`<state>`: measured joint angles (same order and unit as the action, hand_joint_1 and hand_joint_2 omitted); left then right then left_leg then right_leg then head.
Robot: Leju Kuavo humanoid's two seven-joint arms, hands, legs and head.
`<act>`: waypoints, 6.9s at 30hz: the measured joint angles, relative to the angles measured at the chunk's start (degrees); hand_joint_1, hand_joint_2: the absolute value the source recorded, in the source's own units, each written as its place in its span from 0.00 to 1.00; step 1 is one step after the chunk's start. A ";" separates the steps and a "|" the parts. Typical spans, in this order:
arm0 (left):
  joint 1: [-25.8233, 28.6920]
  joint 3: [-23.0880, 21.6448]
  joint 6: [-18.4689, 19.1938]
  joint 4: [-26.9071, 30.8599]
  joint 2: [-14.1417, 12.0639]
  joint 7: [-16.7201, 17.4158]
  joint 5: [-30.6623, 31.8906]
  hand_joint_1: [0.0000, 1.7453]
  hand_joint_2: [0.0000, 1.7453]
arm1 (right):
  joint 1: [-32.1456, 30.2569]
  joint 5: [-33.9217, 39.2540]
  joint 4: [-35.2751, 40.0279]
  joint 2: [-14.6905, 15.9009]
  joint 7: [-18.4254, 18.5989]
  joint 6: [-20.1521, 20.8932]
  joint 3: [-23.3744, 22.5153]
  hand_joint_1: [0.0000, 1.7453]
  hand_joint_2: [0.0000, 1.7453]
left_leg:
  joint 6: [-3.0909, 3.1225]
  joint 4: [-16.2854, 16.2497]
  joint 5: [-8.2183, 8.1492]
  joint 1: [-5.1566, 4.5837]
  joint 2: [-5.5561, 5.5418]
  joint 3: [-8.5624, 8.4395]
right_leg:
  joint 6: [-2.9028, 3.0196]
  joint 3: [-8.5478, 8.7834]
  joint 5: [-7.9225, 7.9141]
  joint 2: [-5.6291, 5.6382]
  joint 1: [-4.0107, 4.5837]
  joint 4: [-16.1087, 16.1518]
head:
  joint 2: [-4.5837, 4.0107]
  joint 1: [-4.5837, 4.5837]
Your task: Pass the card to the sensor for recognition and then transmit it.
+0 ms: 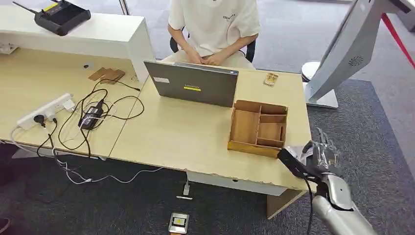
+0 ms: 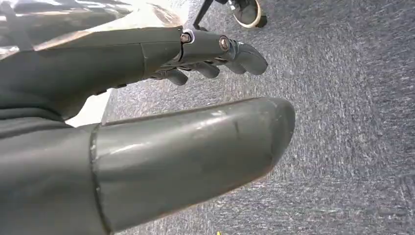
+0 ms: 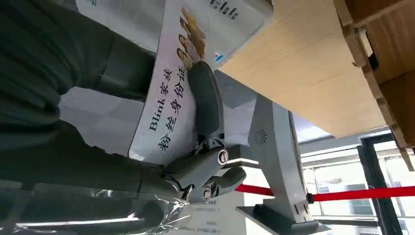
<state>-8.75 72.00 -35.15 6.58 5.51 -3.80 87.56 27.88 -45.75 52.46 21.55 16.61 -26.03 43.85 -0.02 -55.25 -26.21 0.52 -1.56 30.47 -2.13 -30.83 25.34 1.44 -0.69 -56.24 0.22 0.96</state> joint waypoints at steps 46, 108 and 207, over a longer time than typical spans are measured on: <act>0.02 0.00 0.09 0.02 -0.04 -0.17 0.02 0.00 0.00 | 2.77 0.63 -0.87 -1.94 0.15 -0.22 1.92 1.00 1.00 | 0.00 -0.01 0.02 0.00 0.01 -0.06 | 0.00 0.06 -0.02 0.00 0.00 -0.02 | 0.00 0.00; 0.24 -9.20 0.35 0.00 -0.28 0.79 0.00 0.00 0.00 | 27.58 3.85 -15.19 -18.21 -5.53 3.34 6.34 0.00 1.00 | -0.02 -0.01 0.04 0.02 0.00 -0.02 | 0.00 0.00 -0.02 0.00 0.03 -0.08 | 0.00 0.00; 0.27 -5.40 -0.11 0.00 -0.44 0.13 0.02 0.00 0.00 | 0.07 -10.27 6.01 -4.37 3.50 6.56 1.59 0.00 1.00 | -0.01 0.00 0.02 0.01 0.01 -0.05 | 0.00 0.04 -0.02 0.00 0.02 -0.04 | 0.00 0.00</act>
<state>-8.47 66.60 -35.26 6.58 5.07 -3.67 87.58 27.95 -56.02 58.47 17.18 20.11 -19.47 45.44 -0.04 -55.25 -26.19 0.53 -1.55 30.42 -2.13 -30.79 25.32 1.45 -0.67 -56.28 0.22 0.96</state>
